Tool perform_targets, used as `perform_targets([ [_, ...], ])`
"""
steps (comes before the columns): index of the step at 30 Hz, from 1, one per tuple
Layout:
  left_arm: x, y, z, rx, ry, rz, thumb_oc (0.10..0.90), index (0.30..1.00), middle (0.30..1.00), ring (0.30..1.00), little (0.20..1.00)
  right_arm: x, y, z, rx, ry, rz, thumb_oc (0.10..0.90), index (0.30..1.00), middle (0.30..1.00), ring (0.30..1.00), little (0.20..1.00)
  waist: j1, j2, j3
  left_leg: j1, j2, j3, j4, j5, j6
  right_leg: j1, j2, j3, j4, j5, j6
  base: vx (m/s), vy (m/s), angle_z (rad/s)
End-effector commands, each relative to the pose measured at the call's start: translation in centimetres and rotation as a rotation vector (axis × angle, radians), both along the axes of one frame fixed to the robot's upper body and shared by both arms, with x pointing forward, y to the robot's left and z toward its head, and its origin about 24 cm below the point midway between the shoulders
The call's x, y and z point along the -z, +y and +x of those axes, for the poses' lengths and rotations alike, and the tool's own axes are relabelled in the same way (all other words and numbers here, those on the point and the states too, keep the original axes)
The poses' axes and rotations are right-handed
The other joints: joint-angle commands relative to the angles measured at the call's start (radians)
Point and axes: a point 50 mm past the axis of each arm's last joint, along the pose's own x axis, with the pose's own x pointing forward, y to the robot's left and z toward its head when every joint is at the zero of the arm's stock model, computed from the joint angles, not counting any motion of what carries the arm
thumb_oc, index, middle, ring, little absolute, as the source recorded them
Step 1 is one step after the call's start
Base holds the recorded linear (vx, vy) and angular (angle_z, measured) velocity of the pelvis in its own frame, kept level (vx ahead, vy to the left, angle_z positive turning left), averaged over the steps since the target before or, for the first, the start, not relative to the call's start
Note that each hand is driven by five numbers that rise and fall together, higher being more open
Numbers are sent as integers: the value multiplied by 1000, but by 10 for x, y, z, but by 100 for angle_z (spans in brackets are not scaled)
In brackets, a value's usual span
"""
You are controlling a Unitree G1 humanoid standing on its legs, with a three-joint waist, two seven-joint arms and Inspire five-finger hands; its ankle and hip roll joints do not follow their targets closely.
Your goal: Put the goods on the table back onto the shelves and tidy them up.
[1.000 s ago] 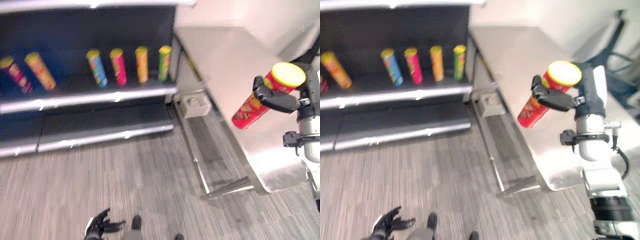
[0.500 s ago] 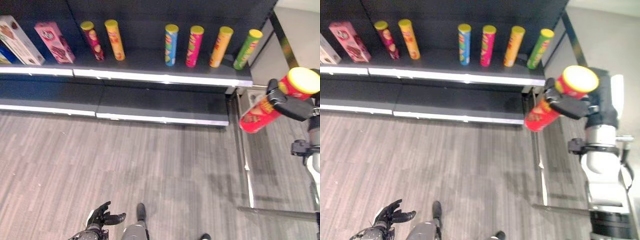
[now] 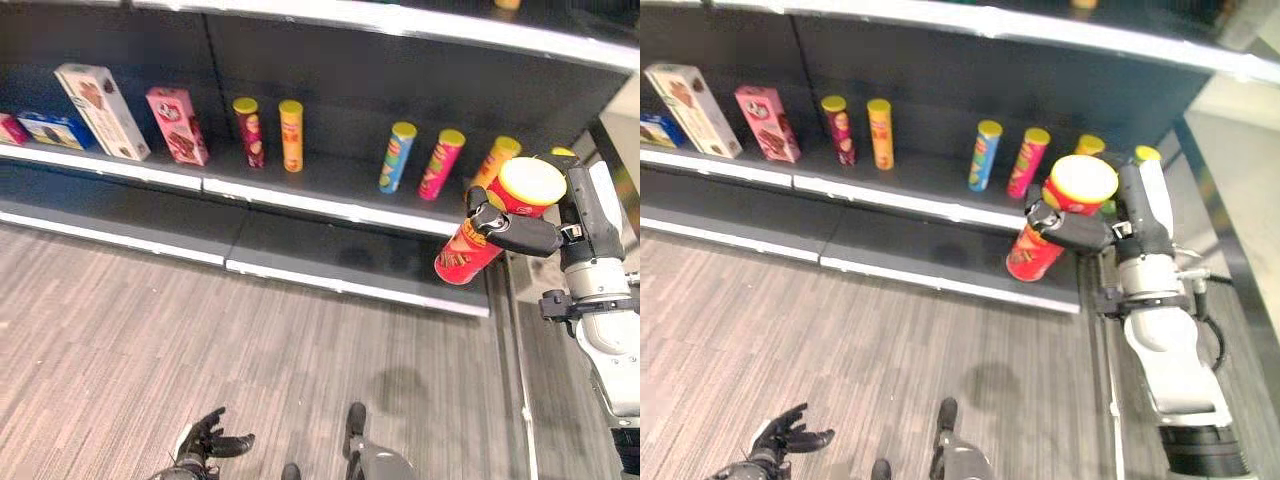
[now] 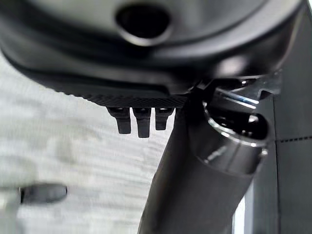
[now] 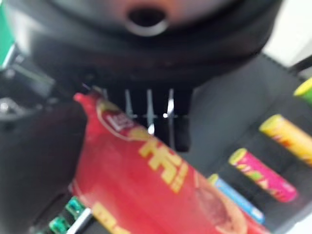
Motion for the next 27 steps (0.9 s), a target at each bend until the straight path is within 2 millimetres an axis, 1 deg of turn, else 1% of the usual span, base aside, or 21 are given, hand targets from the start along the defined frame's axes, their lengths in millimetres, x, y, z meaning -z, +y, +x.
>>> perform_targets([
  [1,-21,12,29,13,-140,34,800,900,900,900,900,-74,1,-10,-36,-345,-34,400,300,300,300,300,-4,-22,-11,-152,14,50,208,-50,-31,115,-48,-31,0,-128,83,11,15,70],
  [2,-21,11,29,4,-142,27,800,900,900,900,900,-72,0,-11,-33,-332,-34,400,300,300,300,300,4,-24,6,-213,52,68,277,-13,-50,142,-55,-53,-4,-153,72,53,32,65],
  [3,-21,11,29,8,-142,23,800,900,900,900,900,-70,-2,-12,-26,-322,-37,400,300,300,300,300,3,-24,6,-237,73,73,279,-15,-49,155,-55,-66,-11,-163,71,129,73,43],
  [5,-20,10,27,21,-130,28,800,900,900,900,900,-69,-2,-13,-25,-321,-29,400,300,300,300,300,10,-27,-1,-249,128,59,185,33,-51,175,-62,-67,-22,-170,85,242,175,29],
  [6,-20,11,27,33,-126,43,800,900,900,900,900,-67,-4,-13,-18,-321,-17,400,300,300,300,300,19,-17,-9,-255,189,28,43,142,-72,187,-65,-63,-23,-193,88,305,278,16],
  [7,-20,11,27,31,-126,44,800,900,900,900,900,-66,-4,-13,-20,-313,-17,400,300,300,300,300,22,-12,-11,-266,221,12,-35,184,-83,197,-68,-57,-23,-216,91,299,295,-2],
  [8,-21,11,29,33,-131,51,800,900,900,900,900,-65,-4,-13,-16,-314,-14,400,300,300,300,300,24,-4,-11,-277,242,6,-95,219,-97,214,-74,-54,-23,-232,94,333,394,-11],
  [9,-23,11,32,33,-142,57,800,900,900,900,900,-63,-9,-15,12,-300,-21,400,300,300,300,300,18,14,-21,-287,261,25,-147,233,-120,237,-89,-59,-26,-244,108,324,416,-13],
  [10,-22,10,33,33,-144,57,800,900,900,900,900,-62,-11,-16,26,-297,-22,400,300,300,300,300,18,28,-33,-276,263,29,-147,250,-132,250,-94,-59,-30,-241,118,321,440,-15],
  [12,-22,10,34,48,-139,66,800,900,900,900,900,-56,-13,-17,46,-286,-12,400,300,300,300,300,11,37,-55,-254,240,39,-147,244,-134,253,-127,-57,-26,-230,133,258,355,-21],
  [14,-25,14,37,74,-145,89,800,900,900,900,900,-50,-10,-15,43,-270,-3,400,300,300,300,300,18,27,-61,-242,203,55,-124,230,-110,259,-178,-41,0,-219,152,253,346,-22],
  [16,-28,20,38,87,-149,112,800,900,900,900,900,-49,-7,-13,41,-279,8,400,300,300,300,300,26,13,-59,-234,166,80,-99,200,-79,232,-229,-20,67,-209,160,170,357,-39],
  [17,-32,30,39,78,-154,145,800,900,900,900,900,-51,-1,-9,28,-294,22,400,300,300,300,300,32,12,-48,-217,139,107,-95,175,-44,190,-265,-17,149,-191,159,125,379,-22],
  [20,-35,39,37,46,-154,162,800,900,900,900,900,-55,8,-3,-4,-301,18,400,300,300,300,300,39,17,-30,-177,95,138,-102,148,-3,134,-324,-32,276,-110,155,113,302,-19],
  [21,-36,42,36,43,-155,171,800,900,900,900,900,-54,9,-2,-8,-298,24,400,300,300,300,300,38,20,-26,-166,88,145,-107,141,4,120,-328,-36,307,-110,154,159,247,-12],
  [22,-37,45,35,32,-155,175,800,900,900,900,900,-51,9,-1,-7,-279,16,400,300,300,300,300,26,22,-9,-134,71,143,-115,124,13,75,-299,3,360,-124,144,117,168,6],
  [23,-37,44,36,32,-155,175,800,900,900,900,900,-51,9,-1,-7,-279,15,400,300,300,300,300,28,23,-12,-139,73,145,-115,128,14,70,-297,5,358,-119,142,125,123,9],
  [24,-37,44,36,21,-163,168,800,900,900,900,900,-52,8,-2,-7,-277,14,400,300,300,300,300,24,26,-5,-128,68,142,-119,122,14,52,-277,14,341,-128,140,89,39,17],
  [25,-37,43,36,21,-166,162,800,900,900,900,900,-53,8,-2,-9,-284,19,400,300,300,300,300,21,27,-1,-121,61,141,-123,117,14,37,-261,10,306,-139,137,196,-5,13],
  [26,-37,40,37,27,-172,151,800,900,900,900,900,-54,7,-2,-9,-289,29,400,300,300,300,300,10,30,16,-100,56,129,-127,101,7,23,-228,14,216,-140,142,229,-85,15],
  [27,-38,38,40,31,-181,146,800,900,900,900,900,-52,6,-2,-6,-287,38,400,300,300,300,300,-5,29,32,-97,53,115,-122,90,4,-13,-211,51,133,-99,159,216,-151,6],
])
